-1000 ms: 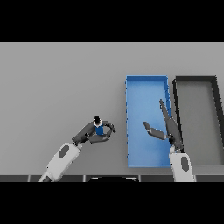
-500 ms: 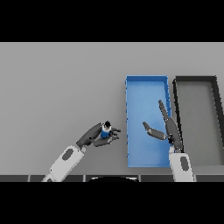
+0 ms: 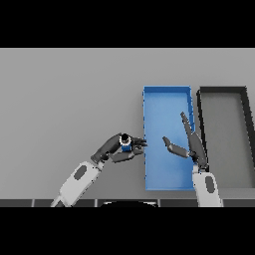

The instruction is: Pick up the blue pipe and place it into the blue bin.

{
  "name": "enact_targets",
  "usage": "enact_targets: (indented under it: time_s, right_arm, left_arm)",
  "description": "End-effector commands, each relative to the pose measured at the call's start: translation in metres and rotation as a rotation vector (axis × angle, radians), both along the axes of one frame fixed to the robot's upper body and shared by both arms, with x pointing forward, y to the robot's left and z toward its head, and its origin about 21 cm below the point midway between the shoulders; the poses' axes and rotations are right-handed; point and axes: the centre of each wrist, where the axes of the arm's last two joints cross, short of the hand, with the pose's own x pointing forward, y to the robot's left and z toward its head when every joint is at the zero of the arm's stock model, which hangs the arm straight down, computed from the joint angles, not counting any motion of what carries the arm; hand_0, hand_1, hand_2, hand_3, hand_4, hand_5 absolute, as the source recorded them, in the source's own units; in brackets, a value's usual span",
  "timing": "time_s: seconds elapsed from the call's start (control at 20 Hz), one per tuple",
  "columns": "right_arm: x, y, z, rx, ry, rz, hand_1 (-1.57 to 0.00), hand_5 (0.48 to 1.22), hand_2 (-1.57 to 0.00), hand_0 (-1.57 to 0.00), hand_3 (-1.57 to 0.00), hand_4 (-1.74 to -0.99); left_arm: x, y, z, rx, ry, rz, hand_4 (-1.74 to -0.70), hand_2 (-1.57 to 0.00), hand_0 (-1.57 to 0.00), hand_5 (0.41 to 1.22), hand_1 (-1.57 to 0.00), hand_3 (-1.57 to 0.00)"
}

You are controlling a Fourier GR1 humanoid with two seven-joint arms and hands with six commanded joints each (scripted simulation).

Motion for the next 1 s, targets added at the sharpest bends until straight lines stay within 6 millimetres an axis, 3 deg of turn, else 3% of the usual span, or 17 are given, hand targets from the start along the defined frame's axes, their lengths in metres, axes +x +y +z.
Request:
enact_targets:
  time_s: [0.0, 0.45, 0.65, 0.75, 0.95]
  right_arm:
    - [-0.004, -0.001, -0.001, 0.001, -0.012, 0.004, 0.0, 0.564, 0.0, 0.0, 0.0, -1.128]
    - [-0.008, -0.004, 0.003, -0.024, -0.032, -0.02, 0.0, 0.578, 0.0, 0.0, 0.0, -1.123]
    - [-0.013, -0.005, 0.006, -0.024, -0.031, -0.025, 0.0, 0.577, 0.0, 0.0, 0.0, -1.191]
    - [-0.009, -0.007, 0.011, 0.031, -0.065, 0.001, -0.02, 0.569, -0.02, 0.0, 0.0, -1.178]
    - [-0.004, -0.01, 0.044, 0.168, -0.203, 0.169, -0.01, 0.597, -0.02, 0.0, 0.0, -1.169]
  left_arm:
    - [0.0, 0.0, 0.002, 0.008, 0.004, -0.007, -1.47, -1.56, -1.56, 1.218, -1.56, -1.56]
    - [0.002, -0.002, 0.011, 0.041, 0.025, -0.051, -1.47, -1.57, -1.57, 1.22, -1.57, -1.57]
    - [-0.001, -0.001, 0.009, 0.035, 0.011, -0.059, -1.47, -1.57, -1.57, 1.22, -1.57, -1.57]
    - [0.0, 0.002, 0.011, 0.037, -0.004, -0.053, -1.47, -1.57, -1.57, 1.221, -1.57, -1.57]
    - [0.002, 0.0, 0.013, 0.046, 0.005, -0.054, -1.47, -1.57, -1.57, 1.221, -1.57, -1.57]
